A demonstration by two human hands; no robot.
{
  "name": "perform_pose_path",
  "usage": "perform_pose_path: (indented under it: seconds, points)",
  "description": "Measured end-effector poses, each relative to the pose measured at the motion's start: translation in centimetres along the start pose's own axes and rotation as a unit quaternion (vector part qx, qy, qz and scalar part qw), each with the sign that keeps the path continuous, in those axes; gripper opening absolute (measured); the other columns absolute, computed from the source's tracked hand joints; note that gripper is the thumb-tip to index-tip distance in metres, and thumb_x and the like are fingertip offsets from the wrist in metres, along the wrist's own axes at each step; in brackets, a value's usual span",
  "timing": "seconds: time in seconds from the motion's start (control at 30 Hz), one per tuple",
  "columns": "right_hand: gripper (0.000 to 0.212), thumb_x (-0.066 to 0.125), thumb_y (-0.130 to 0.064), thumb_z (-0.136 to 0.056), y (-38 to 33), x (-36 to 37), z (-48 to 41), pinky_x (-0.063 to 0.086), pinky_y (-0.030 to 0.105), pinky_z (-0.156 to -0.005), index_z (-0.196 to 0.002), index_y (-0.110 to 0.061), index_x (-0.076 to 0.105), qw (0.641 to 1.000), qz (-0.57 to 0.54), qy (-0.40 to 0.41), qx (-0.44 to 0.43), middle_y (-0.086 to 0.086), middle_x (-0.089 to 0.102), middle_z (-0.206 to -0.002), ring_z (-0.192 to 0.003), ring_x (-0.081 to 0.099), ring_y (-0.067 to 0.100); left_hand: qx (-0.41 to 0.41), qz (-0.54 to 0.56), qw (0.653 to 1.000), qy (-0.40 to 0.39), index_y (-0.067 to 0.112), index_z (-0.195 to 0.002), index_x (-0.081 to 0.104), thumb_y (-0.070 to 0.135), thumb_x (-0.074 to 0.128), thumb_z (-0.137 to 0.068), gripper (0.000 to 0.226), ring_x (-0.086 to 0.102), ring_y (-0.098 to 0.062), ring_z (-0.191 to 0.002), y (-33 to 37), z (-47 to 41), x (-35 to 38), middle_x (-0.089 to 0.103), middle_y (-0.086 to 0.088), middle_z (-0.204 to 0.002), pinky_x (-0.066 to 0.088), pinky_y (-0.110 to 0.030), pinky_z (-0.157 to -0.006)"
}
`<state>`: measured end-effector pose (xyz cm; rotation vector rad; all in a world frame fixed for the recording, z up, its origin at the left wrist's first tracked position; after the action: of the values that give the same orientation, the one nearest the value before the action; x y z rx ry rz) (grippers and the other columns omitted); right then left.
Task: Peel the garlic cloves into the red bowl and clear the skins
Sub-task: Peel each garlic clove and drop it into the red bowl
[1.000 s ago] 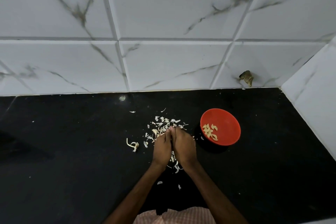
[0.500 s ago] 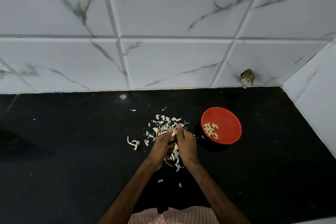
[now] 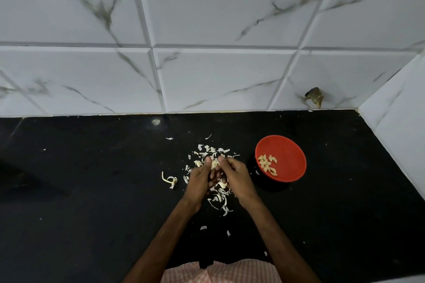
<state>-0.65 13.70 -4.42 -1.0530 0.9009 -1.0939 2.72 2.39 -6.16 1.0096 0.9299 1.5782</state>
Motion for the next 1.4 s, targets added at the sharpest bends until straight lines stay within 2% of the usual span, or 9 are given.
perform_pose_path:
  seconds: [0.23, 0.4, 0.57, 0.83, 0.9, 1.03, 1.13, 1.3, 1.4]
  points:
    - [0.024, 0.059, -0.028, -0.102, -0.1, -0.7, -0.1, 0.043, 0.016, -0.053, -0.090, -0.010, 0.067, 1.000, 0.006, 0.024, 0.006, -0.004, 0.069, -0.071, -0.059, 0.059, 0.003, -0.027, 0.025, 0.998, -0.060, 0.021, -0.081, 0.059, 0.045, 0.043, -0.104, 0.037, 0.026, -0.005, -0.049, -0.5, 0.0, -0.3, 0.046, 0.008, -0.063, 0.019, -0.017, -0.042]
    - [0.022, 0.058, -0.027, -0.103, -0.5, -0.6, -0.1, 0.044, 0.017, -0.055, -0.087, -0.013, 0.066, 0.999, 0.036, 0.031, -0.015, -0.008, 0.066, -0.067, -0.057, 0.057, 0.000, -0.028, 0.023, 0.998, -0.051, 0.025, -0.071, 0.053, 0.040, 0.042, -0.105, 0.039, 0.027, -0.004, -0.048, -0.6, 0.0, -0.4, 0.042, 0.005, -0.061, 0.022, -0.016, -0.041]
    - [0.023, 0.057, -0.028, -0.103, -0.4, -0.6, 0.0, 0.044, 0.023, -0.057, -0.090, -0.012, 0.066, 0.995, 0.083, 0.041, -0.029, -0.006, 0.064, -0.069, -0.057, 0.053, 0.003, -0.067, 0.110, 0.989, -0.076, 0.023, -0.070, 0.049, 0.041, 0.048, -0.099, 0.035, 0.027, -0.003, -0.046, -1.4, -0.1, -0.1, 0.036, 0.005, -0.058, 0.019, -0.014, -0.037]
    - [0.003, 0.067, -0.014, -0.096, -1.0, -0.4, 0.0, 0.054, 0.025, -0.072, -0.093, -0.013, 0.067, 0.970, 0.222, 0.042, -0.093, -0.006, 0.069, -0.086, -0.079, 0.065, 0.006, -0.105, 0.221, 0.968, -0.056, 0.021, -0.071, 0.044, 0.031, 0.046, -0.101, 0.031, 0.022, -0.001, -0.042, -1.6, -0.1, 0.1, 0.028, 0.009, -0.053, 0.015, -0.014, -0.036]
    - [0.007, 0.072, -0.008, -0.091, -0.4, -0.2, 0.2, 0.054, 0.027, -0.079, -0.094, -0.012, 0.067, 0.967, 0.239, 0.021, -0.089, -0.003, 0.069, -0.092, -0.085, 0.065, 0.008, -0.107, 0.225, 0.967, -0.044, 0.021, -0.071, 0.040, 0.024, 0.039, -0.105, 0.035, 0.022, -0.001, -0.041, -1.0, -0.3, -0.1, 0.028, 0.010, -0.051, 0.016, -0.014, -0.035]
    - [0.032, 0.066, -0.008, -0.095, -0.8, -0.9, 0.3, 0.051, 0.022, -0.093, -0.126, -0.015, 0.066, 0.973, 0.215, -0.005, -0.086, -0.006, 0.065, -0.124, -0.110, 0.062, 0.006, -0.083, 0.138, 0.987, -0.029, 0.025, -0.065, 0.042, 0.030, 0.039, -0.107, 0.042, 0.018, -0.004, -0.044, -0.1, 0.0, -0.6, 0.024, 0.008, -0.053, 0.013, -0.017, -0.038]
    - [0.019, 0.056, -0.025, -0.103, -3.0, -1.1, 0.1, 0.047, 0.015, -0.084, -0.114, -0.017, 0.068, 0.962, 0.238, 0.005, -0.134, -0.011, 0.067, -0.107, -0.099, 0.061, 0.000, -0.065, 0.063, 0.995, -0.030, 0.026, -0.061, 0.042, 0.035, 0.043, -0.105, 0.045, 0.018, -0.007, -0.048, -0.1, 0.2, -0.7, 0.025, 0.008, -0.054, 0.013, -0.022, -0.044]
    - [0.031, 0.039, -0.038, -0.108, -3.5, 0.5, 0.0, 0.042, 0.028, -0.070, -0.093, -0.018, 0.058, 0.879, 0.443, -0.066, -0.163, -0.010, 0.056, -0.080, -0.074, 0.052, 0.006, -0.041, -0.007, 0.997, -0.065, 0.028, -0.058, 0.047, 0.043, 0.050, -0.102, 0.047, 0.022, -0.007, -0.047, 0.2, 0.0, -0.6, 0.030, 0.007, -0.053, 0.019, -0.021, -0.043]
    - [0.045, 0.036, -0.040, -0.109, -3.3, 0.4, -0.3, 0.044, 0.033, -0.063, -0.075, -0.019, 0.058, 0.885, 0.445, -0.009, -0.135, -0.009, 0.052, -0.062, -0.057, 0.048, 0.007, 0.045, -0.076, 0.994, -0.065, 0.024, -0.062, 0.050, 0.038, 0.050, -0.103, 0.043, 0.032, -0.008, -0.048, 1.2, -0.1, -0.9, 0.038, 0.006, -0.053, 0.029, -0.019, -0.046]
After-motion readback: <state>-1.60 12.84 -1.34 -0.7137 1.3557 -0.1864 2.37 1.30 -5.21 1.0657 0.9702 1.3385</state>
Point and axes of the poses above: each hand's wrist, its own z-axis away from the middle knuckle, its own x-axis out of the palm, y = z × x, the point moved 7 cm from there along -z, towards the middle knuckle
